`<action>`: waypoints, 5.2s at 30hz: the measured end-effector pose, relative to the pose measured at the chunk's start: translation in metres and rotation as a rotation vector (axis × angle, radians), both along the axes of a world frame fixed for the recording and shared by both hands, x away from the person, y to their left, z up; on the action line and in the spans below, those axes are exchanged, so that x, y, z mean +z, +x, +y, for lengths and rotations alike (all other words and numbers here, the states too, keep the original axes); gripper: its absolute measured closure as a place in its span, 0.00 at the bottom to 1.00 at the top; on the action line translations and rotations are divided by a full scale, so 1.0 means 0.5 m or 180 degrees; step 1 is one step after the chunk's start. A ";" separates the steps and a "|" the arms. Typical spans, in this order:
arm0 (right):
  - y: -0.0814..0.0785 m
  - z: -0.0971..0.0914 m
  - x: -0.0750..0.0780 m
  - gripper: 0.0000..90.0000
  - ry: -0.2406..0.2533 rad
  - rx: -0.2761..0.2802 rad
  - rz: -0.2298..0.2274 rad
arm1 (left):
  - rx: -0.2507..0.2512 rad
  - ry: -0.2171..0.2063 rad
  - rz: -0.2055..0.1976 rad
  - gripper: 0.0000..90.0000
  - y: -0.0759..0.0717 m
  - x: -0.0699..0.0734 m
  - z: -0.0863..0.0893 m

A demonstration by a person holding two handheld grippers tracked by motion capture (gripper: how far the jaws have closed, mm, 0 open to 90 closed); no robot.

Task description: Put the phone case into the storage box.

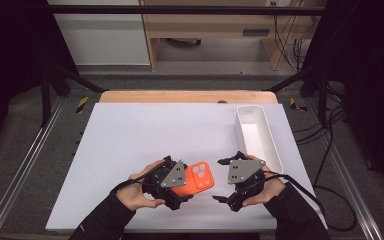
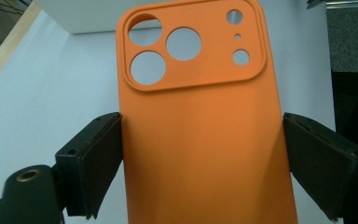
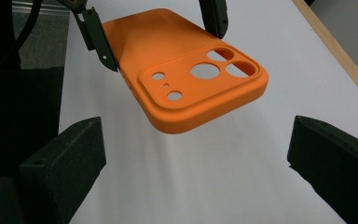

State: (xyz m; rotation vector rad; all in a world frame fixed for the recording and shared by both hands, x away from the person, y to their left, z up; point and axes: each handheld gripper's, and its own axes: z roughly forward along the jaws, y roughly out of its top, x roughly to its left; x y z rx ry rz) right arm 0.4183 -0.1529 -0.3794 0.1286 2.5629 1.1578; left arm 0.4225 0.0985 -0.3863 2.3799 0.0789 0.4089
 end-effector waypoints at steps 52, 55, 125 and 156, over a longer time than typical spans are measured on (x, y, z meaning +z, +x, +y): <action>0.021 0.035 -0.028 0.16 0.0202 0.0776 0.0253 | -0.0547 0.0021 0.0057 0.16 -0.017 -0.001 -0.019; 0.021 0.035 -0.028 0.17 0.0202 0.0774 0.0282 | -0.0555 0.0029 0.0062 0.16 -0.016 -0.001 -0.018; 0.039 0.023 0.091 0.18 -0.0508 0.0429 0.0620 | 0.0003 -0.0442 0.0698 0.00 0.011 -0.018 0.045; 0.045 0.081 0.099 0.18 -0.1002 0.0518 0.0650 | -0.0111 0.0097 0.0774 0.00 0.027 -0.039 -0.014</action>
